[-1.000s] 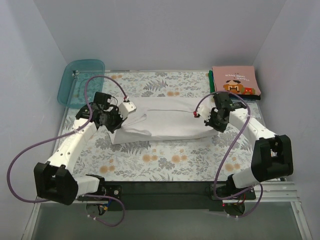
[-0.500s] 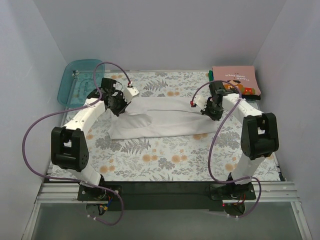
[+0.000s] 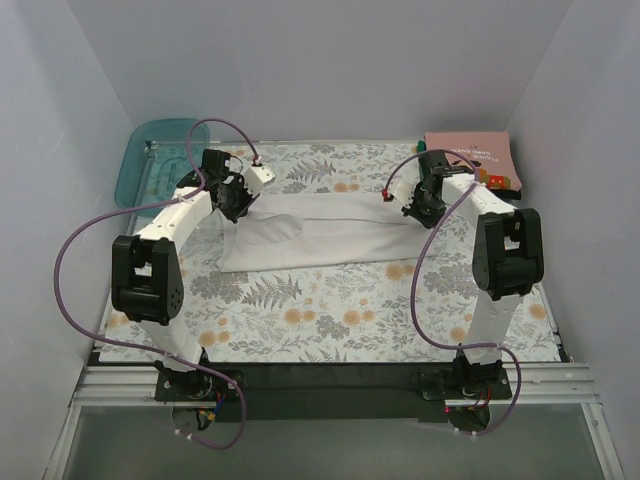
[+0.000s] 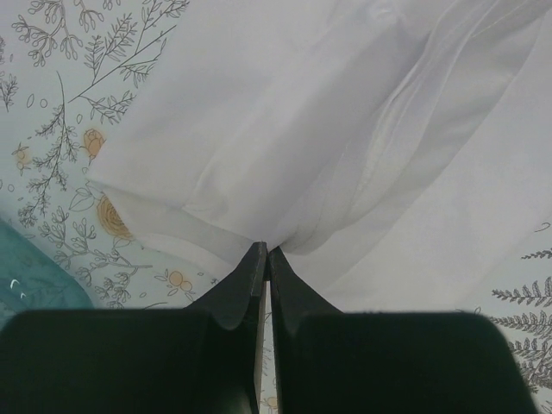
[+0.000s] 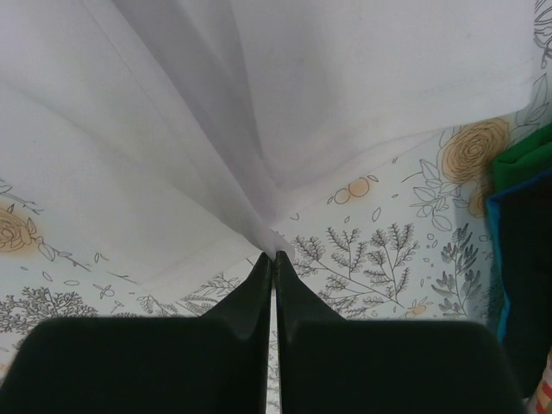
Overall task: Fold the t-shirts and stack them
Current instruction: Fold the tshirt
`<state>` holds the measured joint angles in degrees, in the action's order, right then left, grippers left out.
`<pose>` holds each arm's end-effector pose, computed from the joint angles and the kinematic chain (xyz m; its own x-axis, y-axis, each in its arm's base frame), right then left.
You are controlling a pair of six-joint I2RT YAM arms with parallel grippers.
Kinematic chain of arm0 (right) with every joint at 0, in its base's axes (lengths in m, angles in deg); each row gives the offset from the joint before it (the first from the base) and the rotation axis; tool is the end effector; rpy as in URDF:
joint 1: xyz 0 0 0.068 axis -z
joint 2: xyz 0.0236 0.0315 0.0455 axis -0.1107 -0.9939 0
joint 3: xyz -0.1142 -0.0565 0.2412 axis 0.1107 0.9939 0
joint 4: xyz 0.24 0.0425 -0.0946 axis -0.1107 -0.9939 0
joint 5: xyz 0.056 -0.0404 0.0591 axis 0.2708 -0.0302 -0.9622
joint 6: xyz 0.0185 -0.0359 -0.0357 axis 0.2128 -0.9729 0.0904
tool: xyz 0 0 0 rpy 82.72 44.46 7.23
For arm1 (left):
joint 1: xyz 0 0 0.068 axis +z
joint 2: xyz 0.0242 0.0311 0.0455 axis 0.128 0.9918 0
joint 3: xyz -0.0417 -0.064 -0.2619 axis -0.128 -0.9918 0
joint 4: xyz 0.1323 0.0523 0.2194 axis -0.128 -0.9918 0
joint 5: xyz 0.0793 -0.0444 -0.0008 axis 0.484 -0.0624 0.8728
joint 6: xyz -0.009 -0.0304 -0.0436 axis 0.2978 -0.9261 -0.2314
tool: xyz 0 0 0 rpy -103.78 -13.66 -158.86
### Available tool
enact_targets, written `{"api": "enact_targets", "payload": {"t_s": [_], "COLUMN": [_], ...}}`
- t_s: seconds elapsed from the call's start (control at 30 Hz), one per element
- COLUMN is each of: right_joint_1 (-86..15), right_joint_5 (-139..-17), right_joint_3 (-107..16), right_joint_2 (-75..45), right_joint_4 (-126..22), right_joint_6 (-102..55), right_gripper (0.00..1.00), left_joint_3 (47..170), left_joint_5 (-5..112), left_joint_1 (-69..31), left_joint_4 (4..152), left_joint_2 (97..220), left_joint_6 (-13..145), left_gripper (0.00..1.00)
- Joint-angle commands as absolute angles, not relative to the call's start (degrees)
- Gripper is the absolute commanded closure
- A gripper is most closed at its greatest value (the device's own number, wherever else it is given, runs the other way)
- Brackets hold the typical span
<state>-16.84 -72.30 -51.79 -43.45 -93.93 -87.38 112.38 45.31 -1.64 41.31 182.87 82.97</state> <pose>0.3843 0.0721 0.1999 -0.3412 -0.9160 -0.2111 -0.8785 0.3906 -0.2749 0.3651 -0.0679 0.2372 -0.8114 0.2153 -0.5435 0.3700 0.9089 -0.1923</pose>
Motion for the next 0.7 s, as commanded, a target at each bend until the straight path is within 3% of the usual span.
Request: {"api": "enact_targets", "payload": {"t_s": [0.0,0.67], "right_joint_1": [-16.6,-16.6], "right_joint_5": [-72.3,-71.2], "right_joint_3": [-55.2,-62.4], "right_joint_2": [-44.9,-50.2], "right_joint_4": [-94.8,-94.9], "right_joint_6": [-89.7,-89.3], "right_gripper": [0.99,0.99], "left_joint_3": [114.6,113.3], "left_joint_5": [45.4,46.6], "left_joint_1": [-0.8,-0.2], "left_joint_4": [42.8,44.3], "left_joint_2": [182.4,183.4], "left_joint_6": [83.6,83.6], "left_gripper": [1.0,1.0]}}
